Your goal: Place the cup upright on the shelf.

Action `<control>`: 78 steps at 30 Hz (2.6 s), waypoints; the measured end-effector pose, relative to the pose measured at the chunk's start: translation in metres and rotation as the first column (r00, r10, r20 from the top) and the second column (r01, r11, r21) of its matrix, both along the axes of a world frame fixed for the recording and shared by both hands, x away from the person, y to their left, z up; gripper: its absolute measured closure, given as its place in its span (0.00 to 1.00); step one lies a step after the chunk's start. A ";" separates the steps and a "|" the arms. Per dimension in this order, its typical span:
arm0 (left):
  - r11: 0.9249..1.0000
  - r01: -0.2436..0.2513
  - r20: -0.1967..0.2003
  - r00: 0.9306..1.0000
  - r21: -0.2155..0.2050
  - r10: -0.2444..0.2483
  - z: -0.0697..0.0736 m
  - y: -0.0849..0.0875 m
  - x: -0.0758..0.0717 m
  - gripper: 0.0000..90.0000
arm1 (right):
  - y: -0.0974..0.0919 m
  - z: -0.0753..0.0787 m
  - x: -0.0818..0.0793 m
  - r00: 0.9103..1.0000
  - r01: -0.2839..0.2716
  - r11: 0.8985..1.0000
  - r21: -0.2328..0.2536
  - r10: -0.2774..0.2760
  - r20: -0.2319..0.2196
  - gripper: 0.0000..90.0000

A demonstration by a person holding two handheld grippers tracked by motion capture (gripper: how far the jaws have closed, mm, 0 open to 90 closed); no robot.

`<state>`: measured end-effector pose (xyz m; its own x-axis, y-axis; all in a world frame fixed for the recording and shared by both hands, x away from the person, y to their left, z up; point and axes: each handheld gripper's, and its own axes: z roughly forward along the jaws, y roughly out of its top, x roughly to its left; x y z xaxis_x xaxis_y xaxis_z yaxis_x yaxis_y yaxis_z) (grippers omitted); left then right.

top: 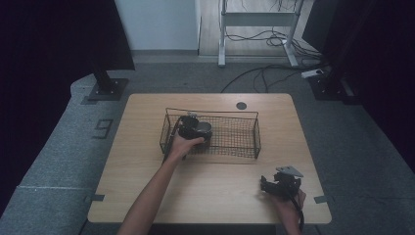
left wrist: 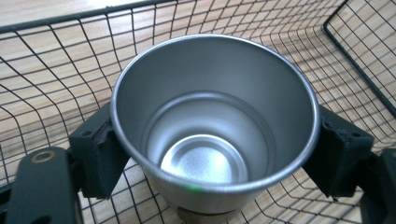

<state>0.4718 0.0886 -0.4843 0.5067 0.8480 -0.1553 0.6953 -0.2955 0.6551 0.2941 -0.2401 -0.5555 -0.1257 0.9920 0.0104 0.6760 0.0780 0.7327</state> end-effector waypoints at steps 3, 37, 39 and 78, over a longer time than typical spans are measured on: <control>1.000 0.001 -0.006 1.000 0.002 -0.001 0.001 0.000 -0.001 0.16 | 0.000 0.000 0.000 1.000 0.000 1.000 0.000 0.000 0.000 0.11; 0.994 0.064 0.134 0.990 -0.086 -0.052 0.042 0.032 -0.054 0.08 | 0.000 0.000 0.000 1.000 0.001 1.000 -0.002 -0.001 0.001 0.11; 0.994 0.068 0.148 0.987 -0.086 -0.055 0.040 0.034 -0.060 0.09 | 0.000 0.000 0.000 1.000 0.001 1.000 -0.002 -0.001 -0.001 0.11; 0.992 0.110 0.182 0.979 -0.067 -0.096 -0.024 0.098 -0.166 0.12 | 0.000 0.000 0.000 1.000 0.001 1.000 -0.001 -0.001 0.000 0.11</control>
<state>0.3053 0.1866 -0.5083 0.6157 0.7792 -0.1174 0.5343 -0.3034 0.7889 0.2939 -0.2397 -0.5553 -0.1245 0.9922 0.0094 0.6763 0.0779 0.7325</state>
